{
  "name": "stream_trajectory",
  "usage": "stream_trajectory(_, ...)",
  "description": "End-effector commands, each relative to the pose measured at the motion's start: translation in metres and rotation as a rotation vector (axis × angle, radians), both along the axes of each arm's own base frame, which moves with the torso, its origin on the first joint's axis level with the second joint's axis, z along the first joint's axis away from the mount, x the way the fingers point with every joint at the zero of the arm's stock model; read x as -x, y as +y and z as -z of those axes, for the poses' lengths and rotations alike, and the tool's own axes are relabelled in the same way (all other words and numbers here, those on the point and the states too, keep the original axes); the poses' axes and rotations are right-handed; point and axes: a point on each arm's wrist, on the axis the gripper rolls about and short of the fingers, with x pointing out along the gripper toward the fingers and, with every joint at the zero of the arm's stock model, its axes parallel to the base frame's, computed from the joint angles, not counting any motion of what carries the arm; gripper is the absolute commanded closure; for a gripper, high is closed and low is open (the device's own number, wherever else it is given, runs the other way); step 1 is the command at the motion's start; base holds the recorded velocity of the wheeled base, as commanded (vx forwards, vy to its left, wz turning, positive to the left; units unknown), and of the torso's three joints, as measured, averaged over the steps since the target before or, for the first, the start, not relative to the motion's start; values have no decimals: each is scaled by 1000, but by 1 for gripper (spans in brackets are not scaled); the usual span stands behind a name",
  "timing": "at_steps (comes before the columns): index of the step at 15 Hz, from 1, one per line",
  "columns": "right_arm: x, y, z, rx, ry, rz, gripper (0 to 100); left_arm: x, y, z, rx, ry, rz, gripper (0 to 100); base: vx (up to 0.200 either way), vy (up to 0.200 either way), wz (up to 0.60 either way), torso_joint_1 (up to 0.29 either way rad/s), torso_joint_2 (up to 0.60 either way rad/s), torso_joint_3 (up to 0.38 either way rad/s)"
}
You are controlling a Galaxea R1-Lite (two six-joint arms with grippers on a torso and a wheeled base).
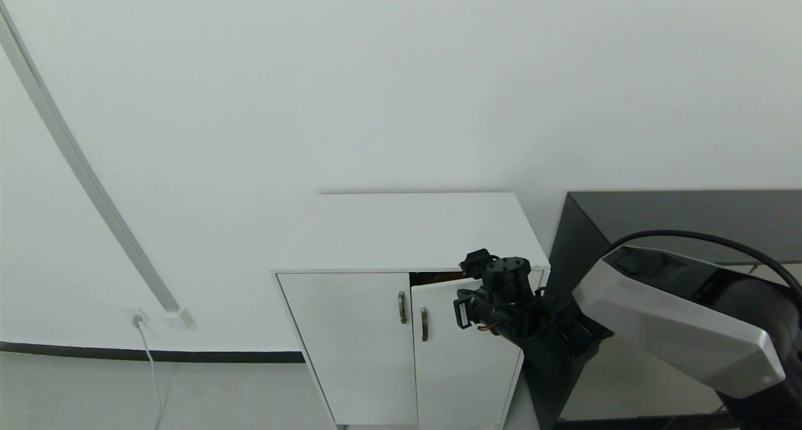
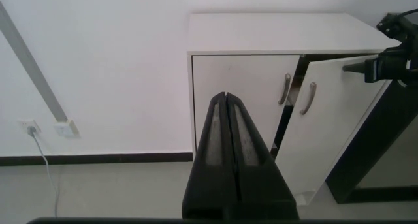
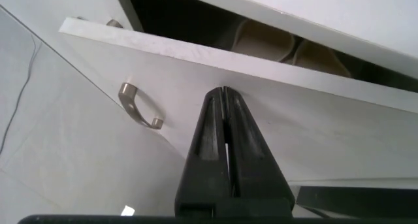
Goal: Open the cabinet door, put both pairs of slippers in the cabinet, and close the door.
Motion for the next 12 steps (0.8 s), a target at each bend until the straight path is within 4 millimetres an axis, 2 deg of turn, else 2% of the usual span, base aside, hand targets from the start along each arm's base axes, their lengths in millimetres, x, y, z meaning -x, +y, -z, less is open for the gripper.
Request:
stream_trajectory(1, -7, 2, 3, -2, -3, 5, 100, 0, 0, 0, 1, 1, -1, 100, 0, 0, 0, 0, 0, 0)
stream_trajectory(12, -27, -5, 8, 6, 7, 41, 100, 0, 0, 0, 1, 1, -1, 100, 0, 0, 0, 0, 0, 0)
